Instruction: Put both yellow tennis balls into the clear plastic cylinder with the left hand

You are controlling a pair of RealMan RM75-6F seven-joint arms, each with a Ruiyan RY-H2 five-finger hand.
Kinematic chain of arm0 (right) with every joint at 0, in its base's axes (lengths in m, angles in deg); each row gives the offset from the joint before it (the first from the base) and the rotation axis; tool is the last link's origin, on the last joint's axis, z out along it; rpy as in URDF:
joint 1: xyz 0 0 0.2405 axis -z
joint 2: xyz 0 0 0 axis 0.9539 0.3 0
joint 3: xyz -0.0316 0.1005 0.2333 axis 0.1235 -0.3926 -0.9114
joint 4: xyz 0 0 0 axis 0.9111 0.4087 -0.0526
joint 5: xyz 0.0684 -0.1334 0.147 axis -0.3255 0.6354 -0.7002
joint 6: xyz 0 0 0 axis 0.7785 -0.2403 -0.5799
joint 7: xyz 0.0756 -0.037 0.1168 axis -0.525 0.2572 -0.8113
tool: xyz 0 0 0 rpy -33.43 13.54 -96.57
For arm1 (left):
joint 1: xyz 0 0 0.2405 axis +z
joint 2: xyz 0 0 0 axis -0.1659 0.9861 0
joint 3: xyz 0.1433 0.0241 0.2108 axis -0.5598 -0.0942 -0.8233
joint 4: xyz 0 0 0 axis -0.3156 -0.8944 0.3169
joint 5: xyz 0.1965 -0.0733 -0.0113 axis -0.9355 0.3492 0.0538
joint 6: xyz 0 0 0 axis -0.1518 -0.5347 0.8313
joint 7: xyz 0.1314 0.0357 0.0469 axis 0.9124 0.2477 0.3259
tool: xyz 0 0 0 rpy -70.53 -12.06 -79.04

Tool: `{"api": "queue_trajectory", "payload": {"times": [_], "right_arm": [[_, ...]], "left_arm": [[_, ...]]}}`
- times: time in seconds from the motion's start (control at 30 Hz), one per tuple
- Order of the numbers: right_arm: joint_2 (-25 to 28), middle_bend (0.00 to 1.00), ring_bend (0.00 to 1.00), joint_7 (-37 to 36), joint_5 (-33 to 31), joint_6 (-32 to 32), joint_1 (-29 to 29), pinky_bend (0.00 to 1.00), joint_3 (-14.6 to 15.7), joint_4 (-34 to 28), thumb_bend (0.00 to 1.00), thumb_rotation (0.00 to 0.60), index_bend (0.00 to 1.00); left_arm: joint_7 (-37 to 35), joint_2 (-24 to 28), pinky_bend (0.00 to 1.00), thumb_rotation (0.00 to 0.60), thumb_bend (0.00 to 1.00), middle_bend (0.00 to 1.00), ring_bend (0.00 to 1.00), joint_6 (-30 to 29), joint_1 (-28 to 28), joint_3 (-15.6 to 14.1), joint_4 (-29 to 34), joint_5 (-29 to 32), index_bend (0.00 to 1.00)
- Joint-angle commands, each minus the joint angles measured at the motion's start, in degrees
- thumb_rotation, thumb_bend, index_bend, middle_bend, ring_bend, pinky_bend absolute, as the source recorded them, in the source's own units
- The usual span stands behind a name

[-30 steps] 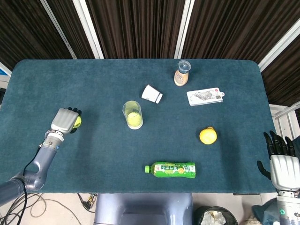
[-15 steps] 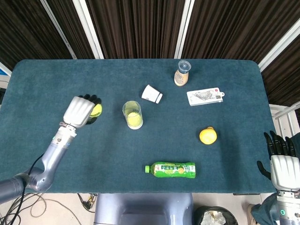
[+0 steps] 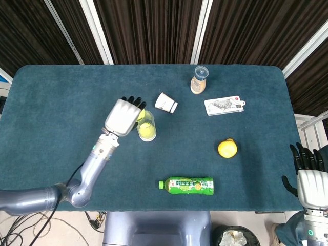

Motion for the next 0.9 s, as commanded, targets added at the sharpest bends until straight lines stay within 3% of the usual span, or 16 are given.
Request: {"api": "queue_trajectory", "payload": {"times": [0.03, 0.23, 0.4, 0.6, 0.73, 0.9], "right_arm": [[0.1, 0.08, 0.12, -0.2, 0.0, 0.1, 0.0, 0.09, -0.1, 0.0, 0.34, 0.600, 0.03], [0.3, 0.08, 0.12, -0.5, 0.1, 0.2, 0.1, 0.09, -0.1, -0.1, 0.34, 0.600, 0.03], [0.3, 0.08, 0.12, -0.5, 0.1, 0.1, 0.1, 0.09, -0.1, 0.0, 0.34, 0.600, 0.03], [0.1, 0.08, 0.12, -0.3, 0.1, 0.0, 0.0, 0.09, 0.0, 0.1, 0.34, 0.600, 0.03], [0.1, 0.07, 0.12, -0.2, 0.0, 0.0, 0.0, 0.09, -0.1, 0.1, 0.34, 0.600, 0.03], [0.1, 0.08, 0.12, -0.4, 0.0, -0.1, 0.0, 0.09, 0.0, 0.2, 0.34, 0.600, 0.03]], "left_arm": [[0.1, -1.0, 0.59, 0.600, 0.37, 0.49, 0.42, -0.1, -0.8, -0.4, -0.8, 0.4, 0.48], [0.3, -1.9, 0.58, 0.600, 0.34, 0.45, 0.40, -0.2, -1.4, -1.0, -1.7, 1.4, 0.47], [0.6, -2.0, 0.53, 0.600, 0.19, 0.35, 0.33, -1.1, -1.6, -0.8, -1.4, 2.9, 0.43], [1.7, -1.1, 0.39, 0.600, 0.05, 0.21, 0.18, -1.5, -1.9, -0.5, 0.7, 5.7, 0.35], [3.0, 0.1, 0.35, 0.600, 0.03, 0.15, 0.12, -1.3, -2.3, -0.6, 2.2, 6.9, 0.33], [2.1, 2.9, 0.32, 0.600, 0.02, 0.14, 0.10, -2.5, -2.0, -0.1, 5.9, 6.3, 0.32]]}}
